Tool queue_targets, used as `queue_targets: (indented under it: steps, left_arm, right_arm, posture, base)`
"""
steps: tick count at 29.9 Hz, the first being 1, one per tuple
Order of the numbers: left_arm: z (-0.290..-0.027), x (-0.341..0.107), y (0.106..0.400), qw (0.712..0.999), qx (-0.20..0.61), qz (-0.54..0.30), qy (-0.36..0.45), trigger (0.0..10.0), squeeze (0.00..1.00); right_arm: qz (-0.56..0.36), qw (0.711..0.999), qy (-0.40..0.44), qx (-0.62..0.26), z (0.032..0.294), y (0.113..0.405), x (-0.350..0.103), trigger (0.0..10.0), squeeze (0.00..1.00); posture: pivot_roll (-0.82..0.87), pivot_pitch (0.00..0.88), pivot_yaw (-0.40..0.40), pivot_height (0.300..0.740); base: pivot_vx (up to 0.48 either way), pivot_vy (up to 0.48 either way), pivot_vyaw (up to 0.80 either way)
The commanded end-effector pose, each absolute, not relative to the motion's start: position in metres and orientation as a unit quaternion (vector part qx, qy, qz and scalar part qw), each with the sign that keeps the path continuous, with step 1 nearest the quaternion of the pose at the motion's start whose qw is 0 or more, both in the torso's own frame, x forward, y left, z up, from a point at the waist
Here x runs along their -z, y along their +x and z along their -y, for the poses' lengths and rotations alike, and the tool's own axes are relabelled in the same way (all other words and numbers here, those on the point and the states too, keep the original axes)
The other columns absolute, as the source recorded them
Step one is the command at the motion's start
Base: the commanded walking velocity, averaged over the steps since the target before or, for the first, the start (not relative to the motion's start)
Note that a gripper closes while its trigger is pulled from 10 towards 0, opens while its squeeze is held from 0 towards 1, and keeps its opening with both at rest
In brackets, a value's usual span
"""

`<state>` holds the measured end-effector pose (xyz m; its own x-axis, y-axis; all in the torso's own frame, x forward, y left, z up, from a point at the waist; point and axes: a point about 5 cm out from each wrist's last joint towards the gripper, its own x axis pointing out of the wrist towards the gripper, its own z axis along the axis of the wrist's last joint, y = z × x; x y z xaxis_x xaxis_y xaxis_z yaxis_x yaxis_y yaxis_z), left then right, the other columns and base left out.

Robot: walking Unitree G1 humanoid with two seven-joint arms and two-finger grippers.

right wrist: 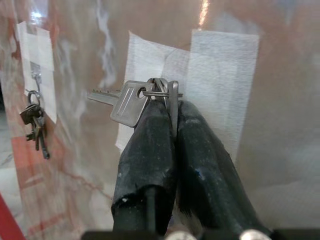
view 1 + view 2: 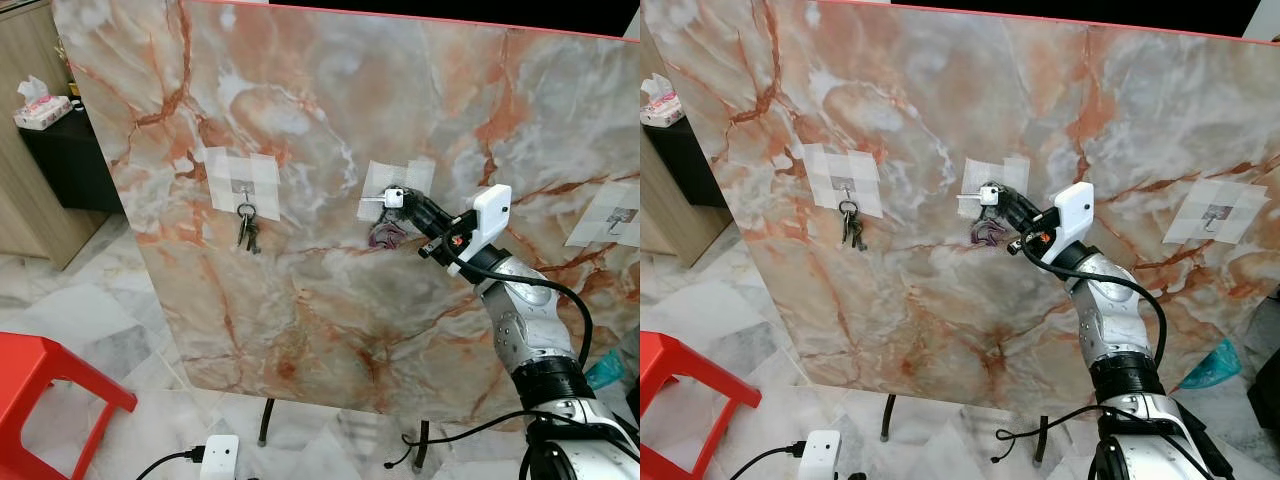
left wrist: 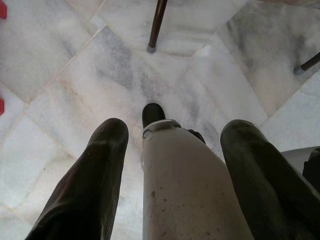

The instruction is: Hang keys on a hook

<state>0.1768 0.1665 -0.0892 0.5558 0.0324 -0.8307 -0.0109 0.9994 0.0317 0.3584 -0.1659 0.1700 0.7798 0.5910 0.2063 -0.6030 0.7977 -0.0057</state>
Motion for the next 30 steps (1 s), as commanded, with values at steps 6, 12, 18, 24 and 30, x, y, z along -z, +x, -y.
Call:
queue_targets:
  steps: [6,12,18,24,30]
  left_arm:
    - [-0.1629,0.0937,0.1678,0.874,-0.005,-0.486,0.011,10.0,0.00]
    - [-0.1627,0.0937,0.1679,0.874,-0.005,-0.486,0.011,10.0,0.00]
    - [-0.1628,0.0936,0.1680,0.874,-0.006,-0.486,0.011,10.0,0.00]
    - [-0.1629,0.0936,0.1681,0.874,-0.005,-0.486,0.013,10.0,0.00]
    - [-0.1628,0.0936,0.1681,0.874,-0.006,-0.486,0.012,10.0,0.00]
  right_arm:
    - [0.110,0.951,0.010,-0.288,0.1721,0.3634,-0.1772,10.0,0.00]
    - [0.111,0.955,0.008,-0.276,0.1736,0.3640,-0.1769,10.0,0.00]
    - [0.112,0.960,0.002,-0.257,0.1764,0.3659,-0.1764,10.0,0.00]
    - [0.112,0.962,0.003,-0.247,0.1793,0.3677,-0.1780,10.0,0.00]
    - [0.112,0.962,0.008,-0.249,0.1796,0.3680,-0.1777,10.0,0.68]
  posture:
    - [0.00,0.002,-0.085,0.740]
    - [0.00,0.003,-0.086,0.740]
    - [0.00,0.003,-0.087,0.740]
    - [0.00,0.003,-0.088,0.740]
    - [0.00,0.003,-0.087,0.740]
  base:
    - [0.000,0.000,0.00]
    - [0.000,0.000,0.00]
    - [0.000,0.000,0.00]
    - [0.000,0.000,0.00]
    - [0.000,0.000,0.00]
